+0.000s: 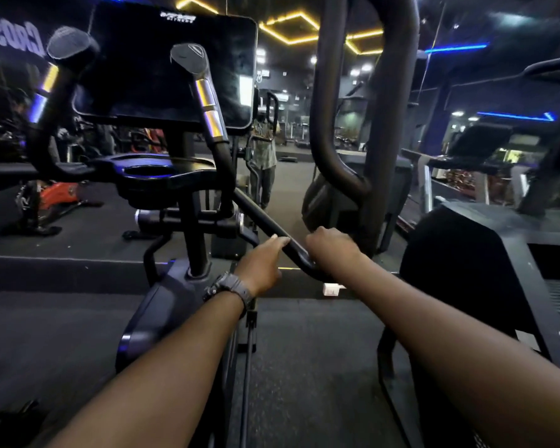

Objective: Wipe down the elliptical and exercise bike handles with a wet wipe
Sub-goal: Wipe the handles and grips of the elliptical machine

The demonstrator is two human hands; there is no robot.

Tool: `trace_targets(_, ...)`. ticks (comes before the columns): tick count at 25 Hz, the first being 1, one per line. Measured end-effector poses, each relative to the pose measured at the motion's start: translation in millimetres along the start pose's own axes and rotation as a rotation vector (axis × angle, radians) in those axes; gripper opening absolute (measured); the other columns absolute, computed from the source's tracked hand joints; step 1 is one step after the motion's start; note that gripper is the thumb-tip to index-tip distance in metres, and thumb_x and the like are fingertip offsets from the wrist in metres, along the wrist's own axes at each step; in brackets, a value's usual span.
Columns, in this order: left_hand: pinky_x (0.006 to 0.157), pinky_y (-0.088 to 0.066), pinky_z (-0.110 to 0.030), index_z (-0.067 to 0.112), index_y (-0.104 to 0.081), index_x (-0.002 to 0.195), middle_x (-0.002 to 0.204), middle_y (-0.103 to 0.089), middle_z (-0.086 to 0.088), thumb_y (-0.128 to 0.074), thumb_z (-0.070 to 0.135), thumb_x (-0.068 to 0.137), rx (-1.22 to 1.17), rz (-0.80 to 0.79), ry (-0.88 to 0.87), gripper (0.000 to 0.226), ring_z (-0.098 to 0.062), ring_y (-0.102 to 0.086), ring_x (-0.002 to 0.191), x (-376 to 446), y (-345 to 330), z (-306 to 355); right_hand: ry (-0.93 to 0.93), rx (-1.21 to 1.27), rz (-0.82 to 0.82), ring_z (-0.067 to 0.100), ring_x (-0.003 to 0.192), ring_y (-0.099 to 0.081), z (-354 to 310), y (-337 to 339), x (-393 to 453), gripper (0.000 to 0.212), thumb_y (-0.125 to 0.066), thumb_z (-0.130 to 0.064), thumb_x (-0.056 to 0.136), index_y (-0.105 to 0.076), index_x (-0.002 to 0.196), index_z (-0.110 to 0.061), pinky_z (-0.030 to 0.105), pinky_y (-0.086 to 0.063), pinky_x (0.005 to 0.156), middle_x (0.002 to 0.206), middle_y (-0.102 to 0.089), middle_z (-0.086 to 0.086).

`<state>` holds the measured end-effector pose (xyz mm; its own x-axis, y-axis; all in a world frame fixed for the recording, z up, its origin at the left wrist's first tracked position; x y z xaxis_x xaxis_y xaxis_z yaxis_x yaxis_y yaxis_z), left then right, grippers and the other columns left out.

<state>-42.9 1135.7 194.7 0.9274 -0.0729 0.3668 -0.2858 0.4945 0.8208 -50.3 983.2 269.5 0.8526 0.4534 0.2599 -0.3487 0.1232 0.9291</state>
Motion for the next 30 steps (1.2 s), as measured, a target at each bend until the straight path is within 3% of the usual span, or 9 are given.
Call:
trace_targets(3, 0.099, -0.048, -0.040, 0.032, -0.041, 0.145, 0.161, -0.027, -0.007, -0.056, 0.004, 0.087, 0.038, -0.019, -0.028, 0.065, -0.034, -0.051, 0.130, 3, 10, 1, -0.057, 0.104, -0.024, 0.039, 0.106, -0.062, -14, -5, 10, 0.023, -0.050, -0.010, 0.097, -0.063, 0.114, -0.003, 0.038, -0.043, 0.070, 0.112, -0.061, 0.018)
trace_targets(6, 0.096, -0.049, -0.043, 0.035, -0.030, 0.150, 0.163, -0.020, -0.006, -0.053, 0.004, 0.087, 0.106, -0.100, -0.024, 0.074, -0.036, -0.051, 0.129, 0, 12, -2, -0.082, 0.107, 0.020, 0.036, 0.108, -0.062, -33, -14, 14, 0.029, -0.043, -0.004, 0.099, -0.059, 0.124, -0.004, 0.040, -0.049, 0.078, 0.117, -0.062, 0.015)
trace_targets(9, 0.097, -0.049, -0.045, 0.032, -0.017, 0.155, 0.165, -0.013, -0.006, -0.050, -0.001, 0.088, 0.172, -0.179, -0.005, 0.082, -0.036, -0.047, 0.133, 10, 15, -1, -0.075, 0.009, 0.005, 0.033, 0.106, -0.064, -33, -25, -5, 0.033, -0.037, -0.004, 0.101, -0.061, 0.123, -0.004, 0.037, -0.046, 0.072, 0.116, -0.064, 0.013)
trace_targets(12, 0.097, -0.047, -0.041, 0.025, -0.017, 0.156, 0.155, -0.037, -0.015, -0.054, 0.003, 0.090, 0.120, -0.159, -0.001, 0.079, -0.036, -0.053, 0.126, 19, 13, 4, -0.094, -0.097, 0.030, 0.032, 0.102, -0.062, -38, -44, -15, 0.034, -0.034, -0.005, 0.100, -0.060, 0.121, 0.001, 0.036, -0.049, 0.074, 0.113, -0.063, 0.016)
trace_targets(16, 0.106, -0.042, -0.040, 0.022, -0.012, 0.155, 0.148, -0.048, -0.010, -0.059, 0.017, 0.093, 0.050, -0.175, -0.037, 0.078, -0.030, -0.053, 0.129, 21, 6, -13, -0.149, -0.001, 0.106, 0.040, 0.128, -0.041, -65, -65, 27, 0.055, -0.031, -0.016, 0.102, -0.020, 0.148, 0.012, 0.043, -0.038, 0.104, 0.143, -0.037, 0.029)
trace_targets(21, 0.090, -0.051, -0.042, 0.021, -0.006, 0.157, 0.152, -0.040, -0.014, -0.056, -0.001, 0.086, 0.133, -0.145, -0.045, 0.089, -0.036, -0.059, 0.117, 25, 4, -17, -0.238, -0.045, -0.056, 0.030, 0.105, -0.056, -40, -52, -15, 0.047, -0.049, -0.019, 0.096, -0.042, 0.133, 0.009, 0.035, -0.047, 0.086, 0.118, -0.053, 0.020)
trace_targets(23, 0.091, -0.051, -0.041, 0.021, -0.003, 0.157, 0.156, -0.035, -0.012, -0.058, 0.002, 0.087, 0.131, -0.126, -0.046, 0.091, -0.036, -0.057, 0.120, 22, -1, -16, -0.244, -0.050, -0.110, 0.033, 0.107, -0.055, -45, -55, -2, 0.048, -0.048, -0.017, 0.096, -0.040, 0.134, 0.010, 0.037, -0.048, 0.089, 0.121, -0.052, 0.024)
trace_targets(26, 0.101, -0.046, -0.039, 0.020, -0.004, 0.157, 0.158, -0.032, -0.009, -0.059, 0.009, 0.092, 0.088, -0.161, -0.042, 0.086, -0.031, -0.051, 0.130, 25, 0, -15, -0.169, 0.068, 0.055, 0.039, 0.127, -0.042, -53, -70, 40, 0.064, -0.046, -0.020, 0.100, -0.018, 0.148, 0.010, 0.043, -0.040, 0.105, 0.142, -0.036, 0.029)
trace_targets(30, 0.094, -0.051, -0.045, 0.022, 0.001, 0.157, 0.139, -0.054, -0.017, -0.066, 0.007, 0.086, 0.136, -0.181, 0.009, 0.100, -0.033, -0.060, 0.115, 38, 9, -16, -0.092, 0.127, 0.014, 0.039, 0.119, -0.049, -39, -65, 11, 0.060, -0.050, -0.011, 0.096, -0.023, 0.143, 0.016, 0.041, -0.046, 0.098, 0.135, -0.043, 0.030)
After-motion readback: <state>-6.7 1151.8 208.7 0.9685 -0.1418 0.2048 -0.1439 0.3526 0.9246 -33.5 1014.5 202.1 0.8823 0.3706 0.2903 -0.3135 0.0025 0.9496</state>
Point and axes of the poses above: each hand's wrist, its own x-axis towards the middle knuckle, its own y-axis out of the back of the hand, z = x × y, the point moved 1 cm from there along x, towards the middle knuckle
